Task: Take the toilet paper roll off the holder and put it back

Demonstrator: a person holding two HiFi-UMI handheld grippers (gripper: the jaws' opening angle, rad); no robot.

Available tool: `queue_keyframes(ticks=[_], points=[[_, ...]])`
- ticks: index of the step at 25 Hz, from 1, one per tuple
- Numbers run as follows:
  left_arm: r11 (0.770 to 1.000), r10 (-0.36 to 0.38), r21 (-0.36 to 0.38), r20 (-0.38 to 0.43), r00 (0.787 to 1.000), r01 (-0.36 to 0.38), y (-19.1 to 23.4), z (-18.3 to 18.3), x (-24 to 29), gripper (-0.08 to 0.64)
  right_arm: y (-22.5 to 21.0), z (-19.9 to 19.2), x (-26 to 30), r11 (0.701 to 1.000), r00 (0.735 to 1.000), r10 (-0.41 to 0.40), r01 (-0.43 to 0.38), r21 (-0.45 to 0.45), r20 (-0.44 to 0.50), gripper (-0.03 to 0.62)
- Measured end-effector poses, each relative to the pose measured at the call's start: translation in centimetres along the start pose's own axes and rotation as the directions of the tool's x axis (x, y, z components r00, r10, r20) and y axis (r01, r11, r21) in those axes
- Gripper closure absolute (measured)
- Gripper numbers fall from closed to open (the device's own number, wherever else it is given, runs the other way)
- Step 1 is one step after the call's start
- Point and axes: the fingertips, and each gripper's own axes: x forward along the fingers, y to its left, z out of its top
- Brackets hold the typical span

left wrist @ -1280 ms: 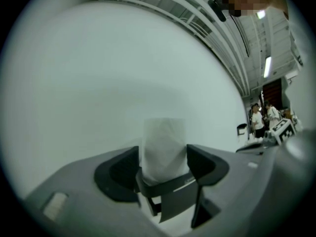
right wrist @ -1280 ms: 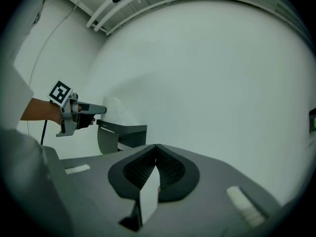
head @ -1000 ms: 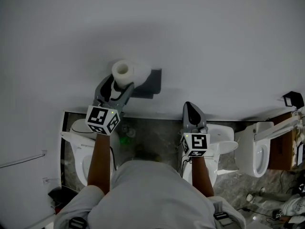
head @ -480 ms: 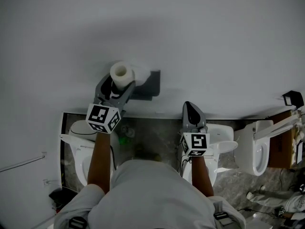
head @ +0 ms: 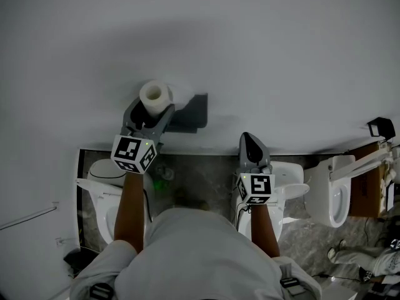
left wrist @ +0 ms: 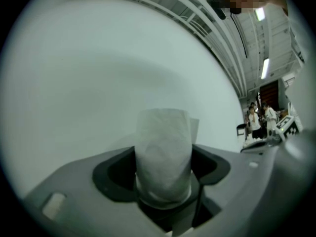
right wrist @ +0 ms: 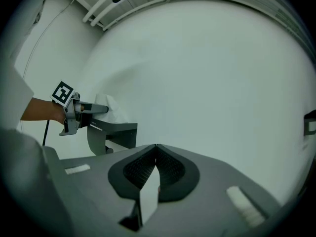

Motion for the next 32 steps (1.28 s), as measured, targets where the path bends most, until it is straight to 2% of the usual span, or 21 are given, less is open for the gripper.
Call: queue_keyframes(ticks=[10,21,32], points=[[1.000,0.000,0.008,0.004,1.000,0.000,-0.2,0.2,-0.5,0.241,0.4,-0.2,-0.6,1.000,1.000,0.004,-0.004,0.000,0.001,0.594],[1.000,-0.005,-0.002,0.037,0.999,0.005,-1.1,2.5,-1.6,0.241,1.3,0.1,-1.3,0.999,0.999,0.034,-0.034,0.002,0.017,0.594],[1.000,-0.012,0.019,0.072,0.997,0.011,-1.7,4.9,-2.2,0.241,1.5,0.1,-2.7,0.999,0.999,0.045,-0.045,0.002,0.025,0.594]])
